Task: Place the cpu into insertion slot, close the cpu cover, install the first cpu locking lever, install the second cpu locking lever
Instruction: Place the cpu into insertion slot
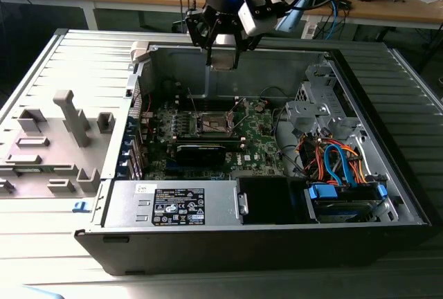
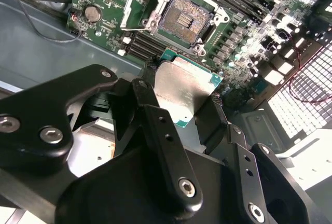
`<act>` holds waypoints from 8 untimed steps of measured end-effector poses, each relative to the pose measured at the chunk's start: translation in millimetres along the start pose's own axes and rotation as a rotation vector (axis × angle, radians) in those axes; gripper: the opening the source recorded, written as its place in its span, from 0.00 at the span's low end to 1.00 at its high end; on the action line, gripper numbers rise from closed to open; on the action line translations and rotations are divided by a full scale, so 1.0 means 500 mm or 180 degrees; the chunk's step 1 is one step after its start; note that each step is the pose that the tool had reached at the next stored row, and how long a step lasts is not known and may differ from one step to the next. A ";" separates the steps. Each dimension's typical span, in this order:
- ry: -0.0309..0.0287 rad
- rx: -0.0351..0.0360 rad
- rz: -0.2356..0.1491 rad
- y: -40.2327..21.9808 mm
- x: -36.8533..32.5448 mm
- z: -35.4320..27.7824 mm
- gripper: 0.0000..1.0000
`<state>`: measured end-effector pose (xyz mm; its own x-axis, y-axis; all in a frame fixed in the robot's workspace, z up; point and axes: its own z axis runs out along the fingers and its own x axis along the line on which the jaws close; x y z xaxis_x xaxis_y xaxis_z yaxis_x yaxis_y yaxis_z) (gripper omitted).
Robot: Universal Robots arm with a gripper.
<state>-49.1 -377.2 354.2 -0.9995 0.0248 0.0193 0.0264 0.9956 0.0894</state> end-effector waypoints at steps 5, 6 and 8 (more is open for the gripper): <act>0.0000 0.0000 0.0000 -0.002 0.001 0.001 0.55; 0.0000 0.0000 0.0000 -0.002 0.001 0.001 0.55; 0.0000 0.0000 0.0000 -0.003 0.001 0.002 0.55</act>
<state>-49.4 -378.4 353.2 -0.9995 0.0247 0.0193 0.0264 0.9956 0.0894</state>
